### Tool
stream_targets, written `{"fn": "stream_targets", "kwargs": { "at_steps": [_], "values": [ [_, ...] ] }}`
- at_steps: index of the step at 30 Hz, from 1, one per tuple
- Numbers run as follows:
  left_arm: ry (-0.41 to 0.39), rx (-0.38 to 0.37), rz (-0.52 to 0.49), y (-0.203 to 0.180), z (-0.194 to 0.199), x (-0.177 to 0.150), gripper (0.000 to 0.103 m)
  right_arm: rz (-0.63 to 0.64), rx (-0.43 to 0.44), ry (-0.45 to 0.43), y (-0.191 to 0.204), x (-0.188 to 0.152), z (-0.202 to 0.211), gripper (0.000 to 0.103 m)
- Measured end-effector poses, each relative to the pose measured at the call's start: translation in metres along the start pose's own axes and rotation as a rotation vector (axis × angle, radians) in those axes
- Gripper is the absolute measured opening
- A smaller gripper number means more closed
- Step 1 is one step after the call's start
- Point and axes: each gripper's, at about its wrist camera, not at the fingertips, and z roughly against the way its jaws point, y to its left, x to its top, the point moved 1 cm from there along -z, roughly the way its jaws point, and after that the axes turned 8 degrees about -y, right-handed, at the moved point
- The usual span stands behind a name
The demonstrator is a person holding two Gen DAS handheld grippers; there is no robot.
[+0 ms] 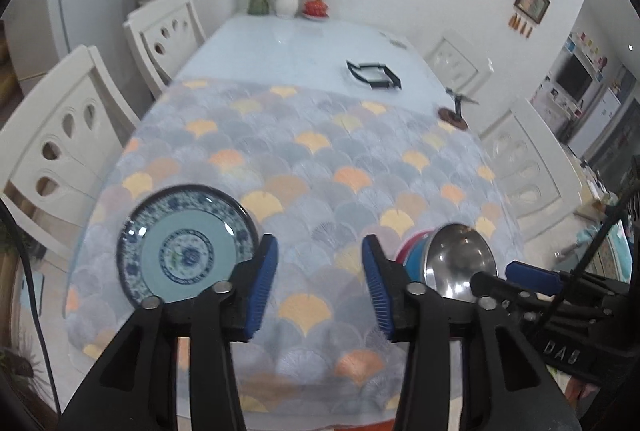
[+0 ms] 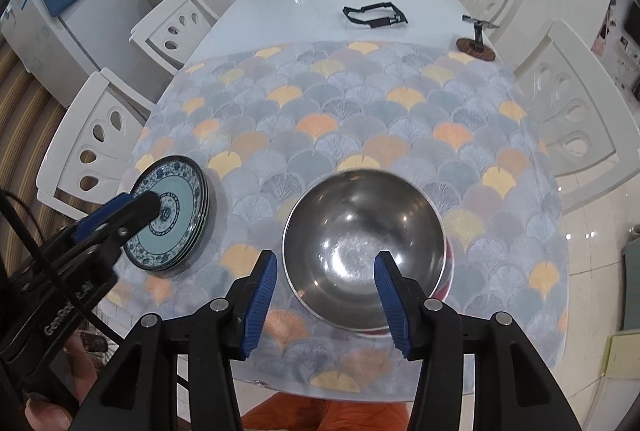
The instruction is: Organize plates and bowls
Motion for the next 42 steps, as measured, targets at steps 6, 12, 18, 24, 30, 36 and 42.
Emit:
{"fn": "stream_targets", "kwargs": {
  "at_steps": [6, 12, 18, 24, 30, 36, 42],
  "values": [
    [-0.113, 0.054, 0.036, 0.011, 0.027, 0.015, 0.063, -0.007, -0.005, -0.06, 0.004, 0.017, 0.018, 0.052],
    [-0.142, 0.112, 0.005, 0.006, 0.036, 0.023, 0.075, 0.01, -0.045, -0.046, 0.021, 0.011, 0.017, 0.06],
    [-0.095, 0.163, -0.006, 0.006, 0.025, 0.017, 0.075, 0.013, -0.056, 0.0, 0.024, -0.001, 0.004, 0.06],
    [-0.087, 0.198, 0.013, 0.009, 0.02, 0.014, 0.079, -0.001, -0.071, -0.005, 0.017, -0.001, 0.003, 0.06],
    [-0.054, 0.17, 0.015, 0.006, 0.014, 0.012, 0.079, 0.008, -0.088, -0.018, 0.018, -0.001, 0.005, 0.06],
    [-0.036, 0.156, 0.02, 0.006, 0.011, 0.01, 0.079, 0.044, -0.148, -0.079, 0.023, 0.002, 0.016, 0.06],
    [-0.048, 0.173, 0.005, 0.005, 0.013, 0.011, 0.079, 0.084, -0.176, -0.14, 0.031, 0.005, 0.028, 0.072]
  ]
}}
